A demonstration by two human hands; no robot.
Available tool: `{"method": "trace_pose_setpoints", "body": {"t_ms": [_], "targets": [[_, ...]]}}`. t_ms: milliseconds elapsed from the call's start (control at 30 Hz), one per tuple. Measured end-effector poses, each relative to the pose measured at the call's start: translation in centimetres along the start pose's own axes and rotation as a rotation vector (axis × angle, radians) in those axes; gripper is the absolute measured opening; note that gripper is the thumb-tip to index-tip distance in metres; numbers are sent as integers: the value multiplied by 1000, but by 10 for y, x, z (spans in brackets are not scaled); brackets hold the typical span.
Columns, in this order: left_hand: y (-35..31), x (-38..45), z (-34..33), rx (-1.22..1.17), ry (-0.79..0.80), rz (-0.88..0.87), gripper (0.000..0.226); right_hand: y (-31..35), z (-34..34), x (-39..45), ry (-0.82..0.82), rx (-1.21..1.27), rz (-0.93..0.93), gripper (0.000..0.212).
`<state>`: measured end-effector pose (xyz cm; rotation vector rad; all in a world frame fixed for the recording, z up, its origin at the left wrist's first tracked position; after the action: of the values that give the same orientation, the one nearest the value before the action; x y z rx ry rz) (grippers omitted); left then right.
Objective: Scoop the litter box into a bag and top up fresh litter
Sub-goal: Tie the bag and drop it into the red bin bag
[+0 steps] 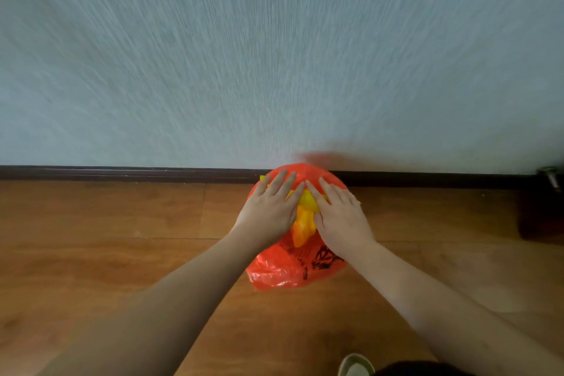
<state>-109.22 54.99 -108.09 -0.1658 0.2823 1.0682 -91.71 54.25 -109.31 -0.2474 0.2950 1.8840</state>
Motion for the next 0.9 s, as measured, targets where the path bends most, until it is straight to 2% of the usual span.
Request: {"method": "trace_pose_setpoints", "body": {"t_ms": [200, 567, 733, 900], "targets": [[1, 5, -27, 88, 68, 9, 57, 10, -18, 9, 43, -58, -42, 60], [3, 2, -27, 39, 77, 50, 70, 9, -12, -3, 39, -54, -11, 63], [-4, -19, 0, -78, 114, 177, 72, 1, 13, -24, 96, -45, -16, 66], [-24, -58, 66, -159, 114, 207, 68, 4, 84, -60, 167, 37, -43, 61]]}}
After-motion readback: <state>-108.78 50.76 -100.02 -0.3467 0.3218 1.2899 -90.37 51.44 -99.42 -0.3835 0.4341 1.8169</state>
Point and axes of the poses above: each hand's wrist, its own x-axis towards the middle knuckle, its own z-axis out of the back of the hand, y = z × x, the point moved 1 cm from there along x, towards the middle knuckle, and after that the axes turned 11 degrees about y, right-handed, at the moved point
